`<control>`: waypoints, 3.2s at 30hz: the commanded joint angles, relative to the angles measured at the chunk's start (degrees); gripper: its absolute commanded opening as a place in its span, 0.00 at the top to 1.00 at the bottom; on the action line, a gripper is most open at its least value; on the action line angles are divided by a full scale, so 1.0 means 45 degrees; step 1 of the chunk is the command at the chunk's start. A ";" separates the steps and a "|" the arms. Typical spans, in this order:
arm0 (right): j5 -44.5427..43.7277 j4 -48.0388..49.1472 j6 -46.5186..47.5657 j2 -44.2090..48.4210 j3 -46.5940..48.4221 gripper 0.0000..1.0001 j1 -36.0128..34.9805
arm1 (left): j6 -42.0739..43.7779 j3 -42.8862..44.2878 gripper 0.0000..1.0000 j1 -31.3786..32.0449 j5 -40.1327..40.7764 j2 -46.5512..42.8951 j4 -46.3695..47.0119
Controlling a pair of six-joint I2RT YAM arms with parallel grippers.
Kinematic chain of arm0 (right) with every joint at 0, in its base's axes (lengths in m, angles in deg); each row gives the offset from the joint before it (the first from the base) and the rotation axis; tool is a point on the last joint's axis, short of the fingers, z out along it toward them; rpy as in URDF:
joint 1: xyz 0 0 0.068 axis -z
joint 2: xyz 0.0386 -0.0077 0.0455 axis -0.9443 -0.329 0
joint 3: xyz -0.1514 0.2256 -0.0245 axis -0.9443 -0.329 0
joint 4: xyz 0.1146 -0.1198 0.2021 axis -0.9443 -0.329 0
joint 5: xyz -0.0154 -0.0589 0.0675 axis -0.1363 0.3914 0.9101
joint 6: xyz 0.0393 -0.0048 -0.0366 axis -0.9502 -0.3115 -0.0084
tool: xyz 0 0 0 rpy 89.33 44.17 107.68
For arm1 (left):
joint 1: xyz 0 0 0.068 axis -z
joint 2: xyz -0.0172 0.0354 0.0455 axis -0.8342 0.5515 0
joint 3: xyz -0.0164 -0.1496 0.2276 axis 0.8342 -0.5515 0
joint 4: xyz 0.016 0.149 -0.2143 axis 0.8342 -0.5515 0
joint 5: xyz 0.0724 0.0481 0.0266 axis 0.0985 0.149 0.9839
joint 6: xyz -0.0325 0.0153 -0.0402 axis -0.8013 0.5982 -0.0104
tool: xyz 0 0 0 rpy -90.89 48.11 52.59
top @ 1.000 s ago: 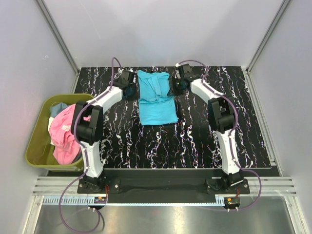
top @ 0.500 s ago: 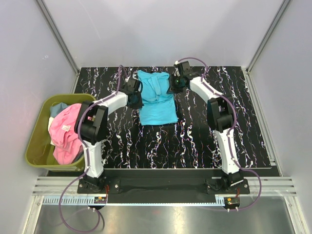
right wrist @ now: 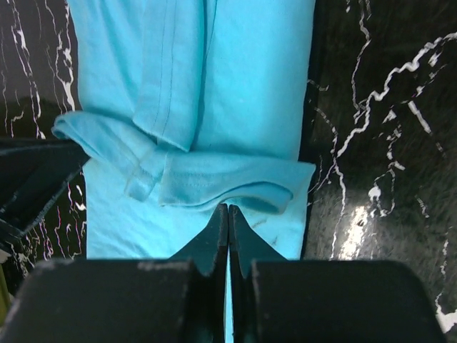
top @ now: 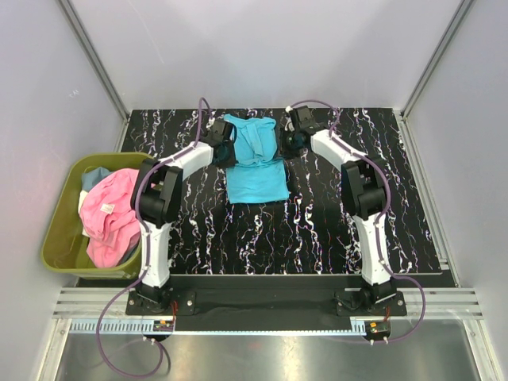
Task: Fold and stack the t-shirts
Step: Fold the tshirt
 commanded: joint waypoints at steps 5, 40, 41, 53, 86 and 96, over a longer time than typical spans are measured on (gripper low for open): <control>0.0071 0.1106 -0.0071 0.0985 -0.0709 0.99 -0.0584 | 0.0254 0.0791 0.90 -0.0002 0.0528 0.0048 0.0229; -0.2742 0.0912 0.0885 -0.1417 0.1946 0.99 -0.1248 | 0.0683 0.4327 0.82 -0.0978 0.0858 0.1358 -0.0707; -0.2761 0.0854 0.0905 -0.1436 0.2004 0.99 -0.1229 | 0.0722 0.4386 0.78 -0.0979 0.1344 0.1048 -0.0940; -0.1982 -0.0707 0.1022 0.0260 0.1987 0.93 -0.1190 | 0.0254 0.0620 0.73 -0.0043 -0.0544 -0.2254 -0.0396; 0.2103 0.1654 0.0865 0.3250 -0.7564 0.92 0.0744 | -0.0996 -0.7156 0.74 0.0994 0.0506 -0.4619 0.0232; 0.2862 0.1244 0.0769 0.5064 -0.7682 0.88 0.0705 | -0.1230 -0.7372 0.66 0.1268 -0.1990 -0.5830 0.0835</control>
